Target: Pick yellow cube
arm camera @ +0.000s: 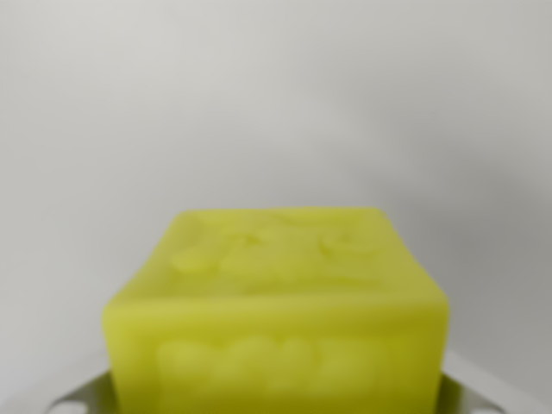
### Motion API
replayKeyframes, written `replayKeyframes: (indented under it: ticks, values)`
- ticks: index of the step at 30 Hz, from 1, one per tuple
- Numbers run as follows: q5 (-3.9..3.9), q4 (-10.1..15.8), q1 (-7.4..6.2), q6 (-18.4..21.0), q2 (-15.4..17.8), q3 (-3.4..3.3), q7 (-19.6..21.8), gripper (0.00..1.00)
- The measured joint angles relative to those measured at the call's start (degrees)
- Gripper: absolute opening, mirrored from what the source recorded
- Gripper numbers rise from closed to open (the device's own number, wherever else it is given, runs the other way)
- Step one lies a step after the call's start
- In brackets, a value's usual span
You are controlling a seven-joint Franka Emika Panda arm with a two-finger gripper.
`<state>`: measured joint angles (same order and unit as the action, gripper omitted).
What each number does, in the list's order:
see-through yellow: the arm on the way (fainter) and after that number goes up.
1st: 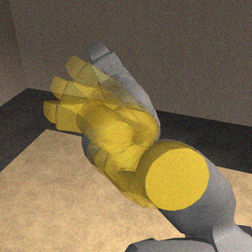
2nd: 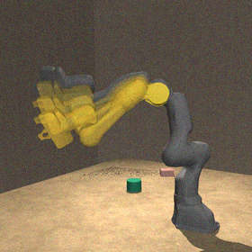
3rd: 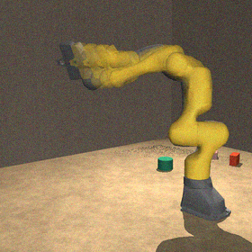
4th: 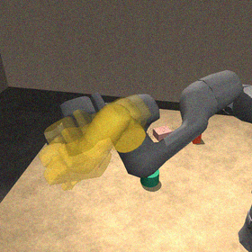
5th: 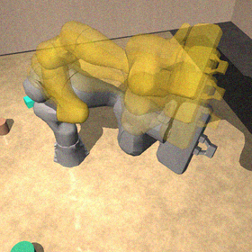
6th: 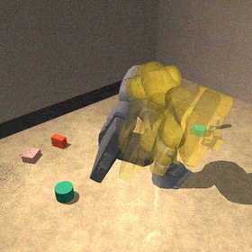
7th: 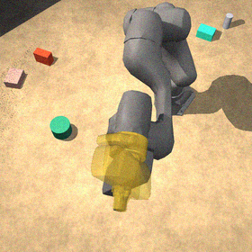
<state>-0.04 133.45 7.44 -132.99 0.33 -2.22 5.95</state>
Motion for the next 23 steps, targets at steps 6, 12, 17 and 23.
replayKeyframes:
  ticks: [6,12,17,23]
  values:
    - [0.05,-0.6,0.0,1.5,0.9,0.0,0.0,0.0]
    - [0.09,-1.2,0.0,3.0,1.8,0.0,0.1,0.0]
    - [0.11,-1.5,0.0,3.8,2.3,0.0,0.1,0.0]
    - [0.12,-1.6,0.0,3.8,2.3,0.0,0.1,0.0]
